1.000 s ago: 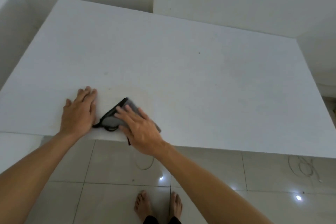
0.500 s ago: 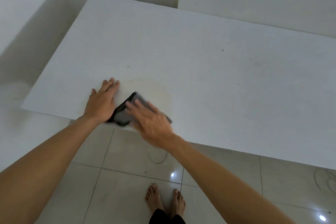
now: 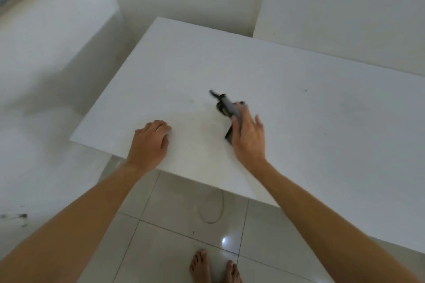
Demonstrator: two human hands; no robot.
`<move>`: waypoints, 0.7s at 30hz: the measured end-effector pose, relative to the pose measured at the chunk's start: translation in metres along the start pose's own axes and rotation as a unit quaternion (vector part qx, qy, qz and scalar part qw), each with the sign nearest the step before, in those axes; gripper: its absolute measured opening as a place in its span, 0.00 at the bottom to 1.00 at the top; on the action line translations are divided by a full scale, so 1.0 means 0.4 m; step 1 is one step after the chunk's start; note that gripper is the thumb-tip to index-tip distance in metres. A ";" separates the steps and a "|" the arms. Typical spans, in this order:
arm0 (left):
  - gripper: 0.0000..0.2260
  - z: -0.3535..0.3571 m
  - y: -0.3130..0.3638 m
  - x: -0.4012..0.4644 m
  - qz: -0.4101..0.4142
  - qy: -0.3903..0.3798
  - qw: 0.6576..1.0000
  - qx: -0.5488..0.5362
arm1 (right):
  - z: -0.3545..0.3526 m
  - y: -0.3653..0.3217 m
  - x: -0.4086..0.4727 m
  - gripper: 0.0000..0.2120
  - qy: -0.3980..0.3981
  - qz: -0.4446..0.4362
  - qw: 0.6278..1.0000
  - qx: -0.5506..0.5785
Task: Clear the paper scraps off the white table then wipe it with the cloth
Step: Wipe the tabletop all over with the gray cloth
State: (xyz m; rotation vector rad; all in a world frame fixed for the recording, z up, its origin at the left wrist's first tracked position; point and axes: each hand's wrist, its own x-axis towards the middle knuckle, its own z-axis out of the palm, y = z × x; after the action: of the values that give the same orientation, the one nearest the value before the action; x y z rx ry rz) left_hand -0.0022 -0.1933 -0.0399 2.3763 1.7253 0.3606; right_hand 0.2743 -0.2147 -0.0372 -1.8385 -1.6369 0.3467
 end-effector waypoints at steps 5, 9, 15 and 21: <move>0.13 -0.043 -0.072 -0.019 -0.079 0.065 0.995 -0.002 | 0.132 -0.025 0.075 0.25 -0.102 0.113 0.982 -0.110; 0.15 -0.093 -0.167 -0.038 -0.129 0.100 0.986 -0.023 | 0.278 -0.184 0.038 0.25 -0.164 -0.025 0.979 -0.116; 0.19 -0.155 -0.304 -0.075 -0.169 0.107 0.979 0.023 | 0.356 -0.343 -0.105 0.25 -0.312 -0.357 0.880 -0.011; 0.19 -0.177 -0.417 -0.092 -0.209 0.113 0.971 0.043 | 0.325 -0.371 -0.009 0.19 -0.200 -0.218 0.952 0.080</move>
State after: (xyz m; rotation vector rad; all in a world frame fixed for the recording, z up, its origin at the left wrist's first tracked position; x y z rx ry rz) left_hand -0.1857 -0.1761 -0.0235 2.0089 2.3223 0.5112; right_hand 0.0804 -0.1784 -0.0451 -1.2922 -2.1591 0.6630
